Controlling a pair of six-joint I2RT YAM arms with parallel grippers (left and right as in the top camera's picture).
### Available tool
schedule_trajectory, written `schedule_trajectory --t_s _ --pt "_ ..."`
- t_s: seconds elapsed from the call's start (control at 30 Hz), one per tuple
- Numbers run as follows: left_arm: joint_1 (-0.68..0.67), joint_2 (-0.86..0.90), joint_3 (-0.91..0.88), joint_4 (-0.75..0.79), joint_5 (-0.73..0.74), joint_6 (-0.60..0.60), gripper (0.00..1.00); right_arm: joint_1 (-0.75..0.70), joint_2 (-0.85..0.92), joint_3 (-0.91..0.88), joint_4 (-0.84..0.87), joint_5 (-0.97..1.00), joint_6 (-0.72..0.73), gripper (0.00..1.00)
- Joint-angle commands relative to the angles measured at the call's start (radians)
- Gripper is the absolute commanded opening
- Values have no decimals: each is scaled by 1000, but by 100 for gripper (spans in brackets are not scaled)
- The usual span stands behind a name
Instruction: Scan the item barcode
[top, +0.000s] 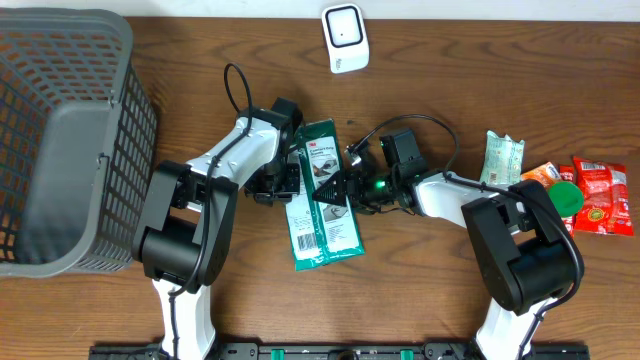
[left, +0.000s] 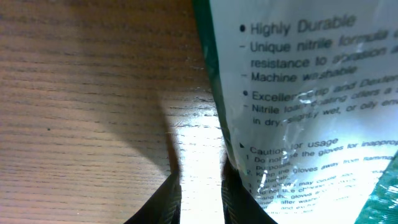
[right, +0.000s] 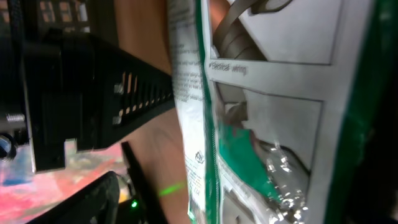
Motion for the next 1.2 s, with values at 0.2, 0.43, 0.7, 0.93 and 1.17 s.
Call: schedule_trajectory --t_s 0.2,0.43,0.7,0.93,1.17 --pt "-13 52 -43 53 3 -10 24 7 33 -19 20 85 -76 79" --pt "-13 52 -43 125 3 10 24 37 33 -19 24 85 -103 79" --pt "-14 52 -43 128 3 60 24 43 33 -19 111 97 -135 74" --pt "-14 52 -43 124 3 63 24 45 33 -19 129 97 -136 45" --pt "2 -2 -26 89 3 113 30 37 14 -18 173 13 -163 29"
